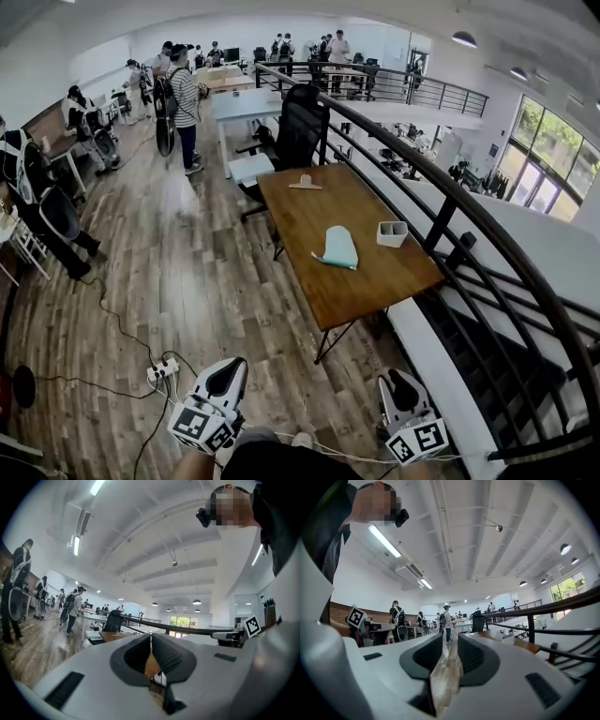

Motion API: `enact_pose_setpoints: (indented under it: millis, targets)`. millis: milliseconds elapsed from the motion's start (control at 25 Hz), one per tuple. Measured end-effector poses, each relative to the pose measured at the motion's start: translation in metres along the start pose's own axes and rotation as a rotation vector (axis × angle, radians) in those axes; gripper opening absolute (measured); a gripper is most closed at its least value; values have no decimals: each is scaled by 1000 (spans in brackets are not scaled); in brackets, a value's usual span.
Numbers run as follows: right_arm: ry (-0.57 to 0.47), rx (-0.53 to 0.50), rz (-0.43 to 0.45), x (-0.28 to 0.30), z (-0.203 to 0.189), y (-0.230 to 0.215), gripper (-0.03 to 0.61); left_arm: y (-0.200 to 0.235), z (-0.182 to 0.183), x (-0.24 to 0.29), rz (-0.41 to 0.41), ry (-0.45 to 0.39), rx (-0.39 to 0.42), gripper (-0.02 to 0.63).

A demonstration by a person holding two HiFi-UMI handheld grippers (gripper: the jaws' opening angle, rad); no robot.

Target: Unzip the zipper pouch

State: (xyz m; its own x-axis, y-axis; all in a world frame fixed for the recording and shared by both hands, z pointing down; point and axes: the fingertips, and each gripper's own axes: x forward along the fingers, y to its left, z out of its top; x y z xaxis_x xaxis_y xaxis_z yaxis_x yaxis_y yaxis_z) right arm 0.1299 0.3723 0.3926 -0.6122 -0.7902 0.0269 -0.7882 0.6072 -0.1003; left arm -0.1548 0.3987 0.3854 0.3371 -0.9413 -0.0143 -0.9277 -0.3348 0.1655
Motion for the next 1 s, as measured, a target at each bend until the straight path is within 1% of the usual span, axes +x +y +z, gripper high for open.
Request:
enact_pose_setpoints:
  millis: [160,360,520,680,840,1000]
  targets:
    - [0,30,-23,-6,-4,-18,95,-17,-5,14,-26,23,6,17]
    - [10,41,-45,-2,-13,-35,92,-17,-16,32,-30,54,0,17]
    - [19,31,-65,11,-15,-47,89,-8,-17,55,-43,47,-3,17]
    - [22,33,-90,26,-11,-54,89,1,-16,75,-76,46,-3,17]
    - [48,-2,-104,52,-10,-60,89,17,-16,101,-112,49,6,17]
    - [61,-3,-129,84,-4,-75,89,34,-9,136,-139,68,6,17]
